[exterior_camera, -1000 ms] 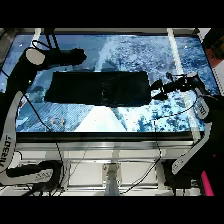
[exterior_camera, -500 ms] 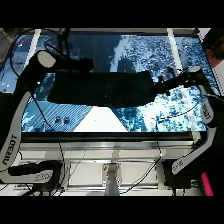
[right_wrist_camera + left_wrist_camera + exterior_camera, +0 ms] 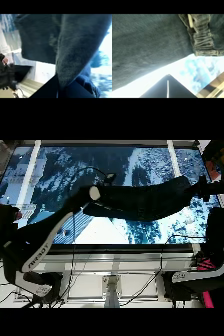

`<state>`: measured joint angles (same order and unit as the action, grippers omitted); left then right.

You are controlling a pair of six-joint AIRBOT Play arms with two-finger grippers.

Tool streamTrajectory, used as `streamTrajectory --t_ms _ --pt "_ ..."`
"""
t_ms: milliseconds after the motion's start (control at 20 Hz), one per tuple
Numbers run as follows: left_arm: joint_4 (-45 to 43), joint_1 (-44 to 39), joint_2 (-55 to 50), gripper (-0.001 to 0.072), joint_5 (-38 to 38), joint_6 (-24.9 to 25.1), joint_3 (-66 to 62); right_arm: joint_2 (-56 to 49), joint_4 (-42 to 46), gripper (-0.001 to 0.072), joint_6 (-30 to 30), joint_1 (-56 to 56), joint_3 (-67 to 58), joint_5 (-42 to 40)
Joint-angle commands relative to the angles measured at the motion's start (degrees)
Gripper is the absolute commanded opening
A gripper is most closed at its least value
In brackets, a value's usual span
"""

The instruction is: Fold the clothes and pants, and hang the long-sleeved shirts on hangers.

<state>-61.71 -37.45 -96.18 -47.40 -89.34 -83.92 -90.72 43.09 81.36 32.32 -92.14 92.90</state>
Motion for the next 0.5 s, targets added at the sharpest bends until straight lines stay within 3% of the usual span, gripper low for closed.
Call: streamTrajectory --t_ms 0,100,250,450 --pt "6.10 -7.15 -4.94 0.0008 11.69 -0.90 0.00 2.21 -0.94 0.0031 0.46 -1.05 -0.24 0.92" --pt "9.25 -8.63 -7.61 0.0008 16.79 -0.90 0.00 2.21 -0.92 0.0032 0.46 -4.33 -0.24 0.96" --pt "12.31 -8.61 -11.39 0.0007 16.79 -0.70 0.00 2.21 -0.83 0.0032 0.44 -8.83 -0.24 0.39" --pt "9.49 -3.30 -3.91 0.0006 16.79 2.75 -0.04 2.19 -0.81 0.0030 0.44 -12.17 -0.24 -2.95"
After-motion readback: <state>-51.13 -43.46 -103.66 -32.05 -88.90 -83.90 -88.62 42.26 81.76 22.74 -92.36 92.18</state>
